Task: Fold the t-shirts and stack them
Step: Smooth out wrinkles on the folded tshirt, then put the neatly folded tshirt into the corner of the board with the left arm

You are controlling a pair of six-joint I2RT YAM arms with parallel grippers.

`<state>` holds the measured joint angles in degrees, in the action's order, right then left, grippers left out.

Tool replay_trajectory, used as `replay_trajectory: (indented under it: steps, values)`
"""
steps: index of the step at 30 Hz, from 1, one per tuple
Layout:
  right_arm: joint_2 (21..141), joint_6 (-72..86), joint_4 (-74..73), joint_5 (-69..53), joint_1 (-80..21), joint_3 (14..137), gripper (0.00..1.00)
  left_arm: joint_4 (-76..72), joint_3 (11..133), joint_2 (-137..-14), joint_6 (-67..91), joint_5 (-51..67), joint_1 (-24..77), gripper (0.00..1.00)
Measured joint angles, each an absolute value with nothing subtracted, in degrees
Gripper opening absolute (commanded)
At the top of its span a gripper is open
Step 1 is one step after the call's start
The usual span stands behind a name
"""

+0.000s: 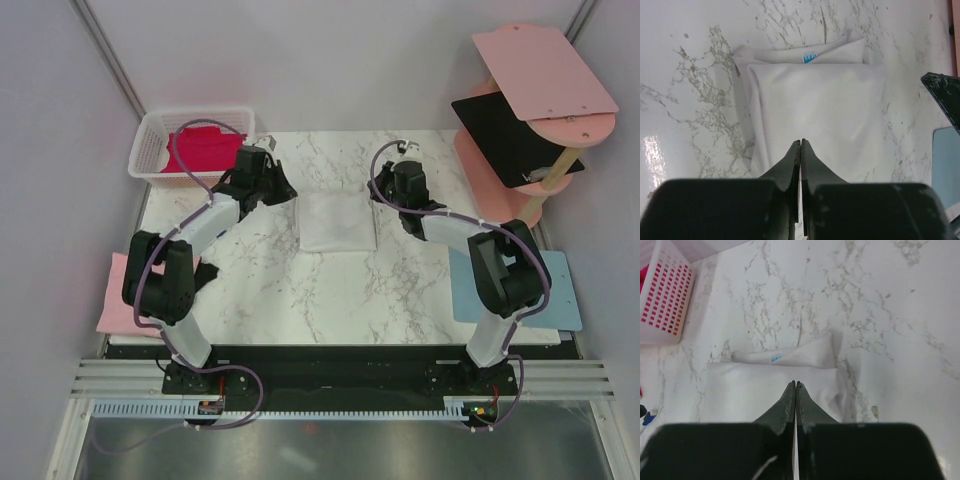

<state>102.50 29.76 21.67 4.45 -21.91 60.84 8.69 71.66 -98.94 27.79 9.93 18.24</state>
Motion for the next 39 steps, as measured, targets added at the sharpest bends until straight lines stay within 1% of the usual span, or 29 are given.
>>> replay_trajectory:
  steps: [2, 5, 8, 12, 18, 21, 22, 24, 25, 26, 27, 30, 31, 33, 34, 35, 39]
  values:
    - [105.34, 30.55, 21.74, 0.73, -21.91, 62.96, 0.00, 7.79, 71.61, -100.01, 27.83, 11.55, 18.24, 0.02]
    - [113.10, 31.83, 20.67, -4.49, -21.91, 69.49, 0.00, 6.87, 71.61, -102.91, 28.36, 14.15, 18.39, 0.02]
    - [118.30, 32.62, 19.22, -6.52, -21.98, 72.44, 0.00, 7.11, 71.61, -106.10, 28.88, 15.81, 18.46, 0.02]
    - [121.69, 32.69, 15.44, -5.93, -22.02, 73.84, 0.00, 7.62, 71.61, -109.27, 28.95, 17.06, 18.50, 0.02]
    - [122.15, 30.83, 13.28, -1.54, -22.06, 76.71, 0.00, 7.97, 71.61, -110.43, 28.93, 17.02, 18.50, 0.02]
    - [122.56, 29.54, 14.57, -1.80, -22.00, 77.38, 0.03, 8.86, 70.87, -108.97, 28.62, 15.62, 18.50, 0.25]
    - [122.56, 29.34, 14.92, -2.00, -21.98, 77.28, 0.07, 9.96, 70.19, -107.66, 28.23, 14.20, 18.50, 0.47]
    - [122.06, 29.12, 16.62, -2.61, -21.98, 76.38, 0.11, 12.60, 69.01, -104.31, 27.07, 10.07, 18.61, 0.63]
    - [121.34, 29.12, 17.26, -2.83, -21.98, 75.33, 0.15, 14.85, 68.62, -102.26, 26.74, 6.87, 18.76, 0.71]
    - [120.31, 29.10, 17.37, -3.01, -22.00, 74.28, 0.17, 17.23, 68.49, -100.12, 26.50, 3.70, 18.83, 0.76]
    - [118.80, 29.10, 17.26, -3.18, -22.02, 72.93, 0.20, 19.51, 68.49, -98.15, 26.30, -0.30, 18.92, 0.80]
    - [113.23, 29.08, 17.10, -3.68, -22.02, 70.02, 0.32, 27.18, 68.53, -93.93, 26.76, -11.35, 19.09, 0.86]
    - [111.24, 29.08, 17.17, -3.99, -22.02, 69.49, 0.33, 29.34, 68.53, -93.54, 27.05, -13.93, 19.09, 0.89]
    - [107.53, 28.95, 17.17, -4.40, -22.02, 68.93, 0.34, 35.18, 68.55, -93.73, 28.27, -19.55, 19.05, 0.93]
    - [106.21, 28.91, 17.17, -4.62, -22.02, 68.84, 0.34, 38.35, 68.53, -94.45, 29.02, -22.00, 19.05, 0.98]
    - [104.73, 28.88, 17.19, -4.91, -22.00, 68.79, 0.34, 41.34, 68.53, -95.48, 29.98, -24.49, 18.98, 1.00]
    - [101.36, 28.86, 17.10, -6.70, -21.71, 67.55, 0.36, 51.72, 68.31, -102.10, 34.13, -32.08, 18.61, 1.00]
